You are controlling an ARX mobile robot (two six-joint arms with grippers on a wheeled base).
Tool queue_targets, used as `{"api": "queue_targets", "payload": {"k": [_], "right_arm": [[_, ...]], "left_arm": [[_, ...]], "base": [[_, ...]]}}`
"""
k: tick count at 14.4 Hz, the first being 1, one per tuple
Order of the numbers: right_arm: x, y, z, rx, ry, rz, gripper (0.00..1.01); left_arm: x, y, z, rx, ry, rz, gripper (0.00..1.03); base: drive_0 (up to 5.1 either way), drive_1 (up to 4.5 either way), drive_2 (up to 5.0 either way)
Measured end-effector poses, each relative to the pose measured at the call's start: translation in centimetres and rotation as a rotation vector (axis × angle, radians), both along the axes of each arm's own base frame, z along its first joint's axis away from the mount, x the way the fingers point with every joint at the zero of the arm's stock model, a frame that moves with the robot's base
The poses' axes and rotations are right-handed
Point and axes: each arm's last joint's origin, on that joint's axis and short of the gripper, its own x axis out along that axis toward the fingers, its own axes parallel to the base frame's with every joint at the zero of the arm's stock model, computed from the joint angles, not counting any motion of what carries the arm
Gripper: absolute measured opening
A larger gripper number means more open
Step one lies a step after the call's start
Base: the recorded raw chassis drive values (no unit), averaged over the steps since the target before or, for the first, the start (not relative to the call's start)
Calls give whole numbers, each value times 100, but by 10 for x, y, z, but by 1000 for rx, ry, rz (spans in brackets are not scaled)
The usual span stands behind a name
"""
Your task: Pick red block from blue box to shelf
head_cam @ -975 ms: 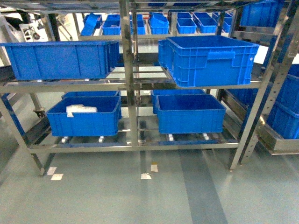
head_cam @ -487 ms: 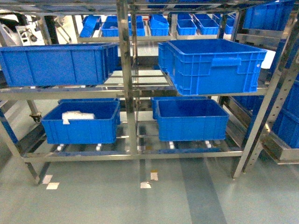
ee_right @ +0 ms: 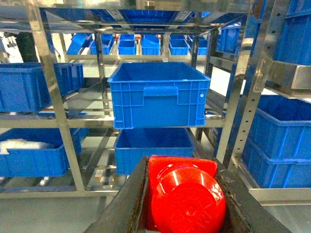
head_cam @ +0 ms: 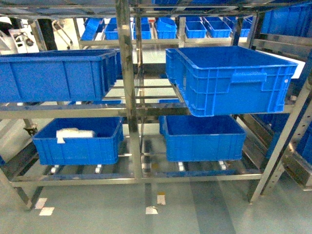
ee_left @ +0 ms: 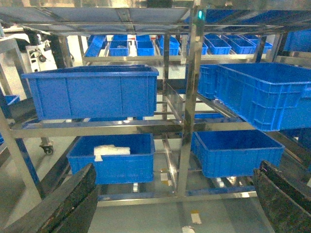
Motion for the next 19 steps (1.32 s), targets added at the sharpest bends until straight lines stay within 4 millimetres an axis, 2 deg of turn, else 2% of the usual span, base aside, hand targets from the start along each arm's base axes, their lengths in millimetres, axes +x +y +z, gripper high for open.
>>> {"api": "queue_targets", "payload": {"k": [2, 12, 19], "right_arm": [[0, 0, 0, 0, -3, 0, 28], [0, 0, 0, 0, 0, 0, 28], [0, 0, 0, 0, 0, 0, 28]], "left_arm": [[0, 0, 0, 0, -1, 0, 98], [0, 0, 0, 0, -1, 2, 98], [0, 0, 0, 0, 2, 0, 98]], "base": [[2, 389, -385], [261, 236, -500], [6, 403, -390]]}}
